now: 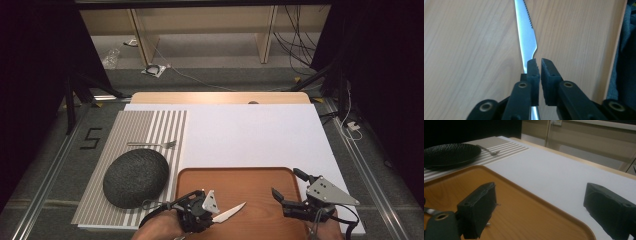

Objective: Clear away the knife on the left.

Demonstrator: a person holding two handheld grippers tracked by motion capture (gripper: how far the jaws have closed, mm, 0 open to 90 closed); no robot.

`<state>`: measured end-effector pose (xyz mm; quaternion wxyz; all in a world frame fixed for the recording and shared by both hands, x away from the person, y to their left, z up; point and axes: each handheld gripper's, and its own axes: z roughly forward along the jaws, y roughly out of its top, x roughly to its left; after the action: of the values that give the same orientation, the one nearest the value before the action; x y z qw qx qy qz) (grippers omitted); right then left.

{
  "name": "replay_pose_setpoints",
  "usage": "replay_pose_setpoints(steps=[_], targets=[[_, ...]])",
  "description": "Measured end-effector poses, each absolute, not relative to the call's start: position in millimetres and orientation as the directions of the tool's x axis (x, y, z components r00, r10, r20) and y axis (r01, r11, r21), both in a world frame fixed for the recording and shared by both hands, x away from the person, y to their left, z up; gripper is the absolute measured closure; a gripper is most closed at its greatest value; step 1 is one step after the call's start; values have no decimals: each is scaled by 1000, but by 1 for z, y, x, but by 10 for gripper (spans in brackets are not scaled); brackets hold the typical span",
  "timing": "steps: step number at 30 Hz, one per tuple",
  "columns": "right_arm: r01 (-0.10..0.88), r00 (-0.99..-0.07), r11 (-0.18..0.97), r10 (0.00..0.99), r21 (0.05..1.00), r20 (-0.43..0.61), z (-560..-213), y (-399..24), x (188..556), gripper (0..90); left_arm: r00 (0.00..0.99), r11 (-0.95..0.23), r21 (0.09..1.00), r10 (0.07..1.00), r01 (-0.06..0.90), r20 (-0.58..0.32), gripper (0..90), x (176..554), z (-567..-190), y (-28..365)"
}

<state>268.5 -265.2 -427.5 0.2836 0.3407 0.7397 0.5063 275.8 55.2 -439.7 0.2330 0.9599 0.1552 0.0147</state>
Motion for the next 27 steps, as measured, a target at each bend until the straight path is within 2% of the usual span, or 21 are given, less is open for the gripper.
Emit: replay_pose_setpoints(steps=[4,10,27], targets=[[219,-609,256,790,942,-73,-428,-265,268,120,961,-862,434,274,261,-35,894,272,-447,51],[218,-610,257,789,942,-75,-428,-265,268,121,965,-866,437,263,243,-14,896,271,-456,47],[222,-610,257,789,941,-72,-428,-265,268,123,942,-832,469,336,296,2,895,286,-466,54]])
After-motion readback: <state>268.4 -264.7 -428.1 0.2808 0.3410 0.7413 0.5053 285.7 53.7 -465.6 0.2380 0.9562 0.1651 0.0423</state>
